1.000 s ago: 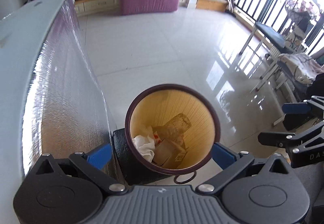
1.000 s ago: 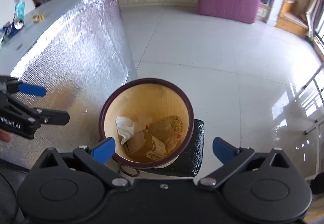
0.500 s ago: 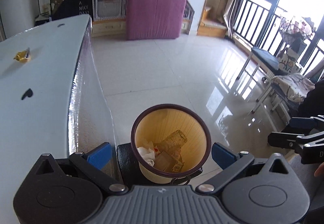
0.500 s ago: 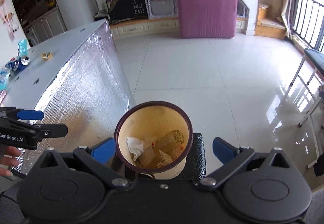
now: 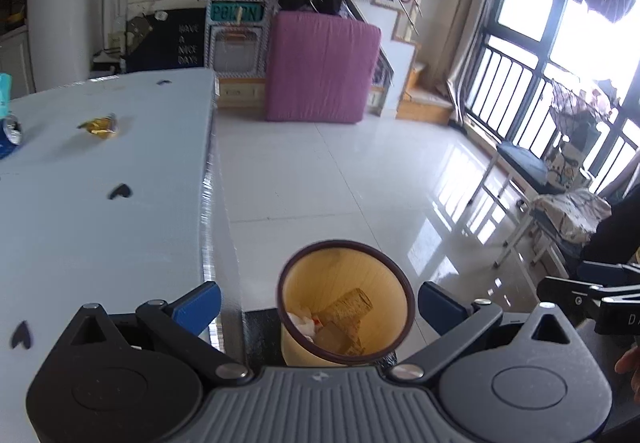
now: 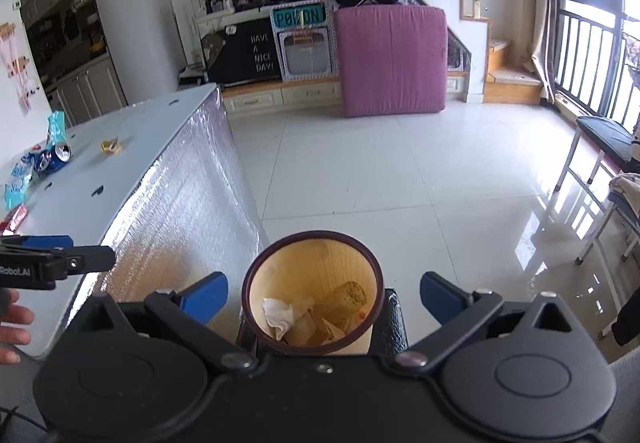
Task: Collect trash
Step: 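Move both tools back from the bin toward the table trash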
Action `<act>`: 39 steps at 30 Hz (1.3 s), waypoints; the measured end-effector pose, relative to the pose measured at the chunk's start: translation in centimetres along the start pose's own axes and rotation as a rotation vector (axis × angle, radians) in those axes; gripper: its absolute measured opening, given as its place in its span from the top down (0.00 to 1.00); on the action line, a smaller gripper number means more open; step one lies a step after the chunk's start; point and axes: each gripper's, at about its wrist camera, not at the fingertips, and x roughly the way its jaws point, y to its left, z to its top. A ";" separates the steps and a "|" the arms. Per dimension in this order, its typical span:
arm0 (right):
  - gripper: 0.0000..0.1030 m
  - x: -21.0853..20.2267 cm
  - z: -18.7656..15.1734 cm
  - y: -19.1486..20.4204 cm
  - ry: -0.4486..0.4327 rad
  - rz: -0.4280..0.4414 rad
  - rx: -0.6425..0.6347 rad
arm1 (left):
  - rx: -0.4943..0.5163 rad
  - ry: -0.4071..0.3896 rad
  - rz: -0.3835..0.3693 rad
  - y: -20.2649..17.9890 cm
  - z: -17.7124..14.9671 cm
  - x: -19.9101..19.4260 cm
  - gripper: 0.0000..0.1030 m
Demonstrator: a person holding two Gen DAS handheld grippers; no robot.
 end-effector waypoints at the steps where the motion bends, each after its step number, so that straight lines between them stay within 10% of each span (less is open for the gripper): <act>1: 0.00 -0.2 -0.1 0.3 -0.010 -0.001 0.002 | -0.006 -0.011 0.005 0.4 0.0 -0.4 0.00; 28: 0.00 3.1 0.7 15.8 -0.219 0.134 -0.068 | -0.163 -0.256 0.274 20.1 -2.6 -10.5 0.00; 39: 0.00 7.5 4.9 25.0 -0.250 0.190 -0.196 | -0.188 -0.240 0.401 29.8 -2.7 -10.2 0.00</act>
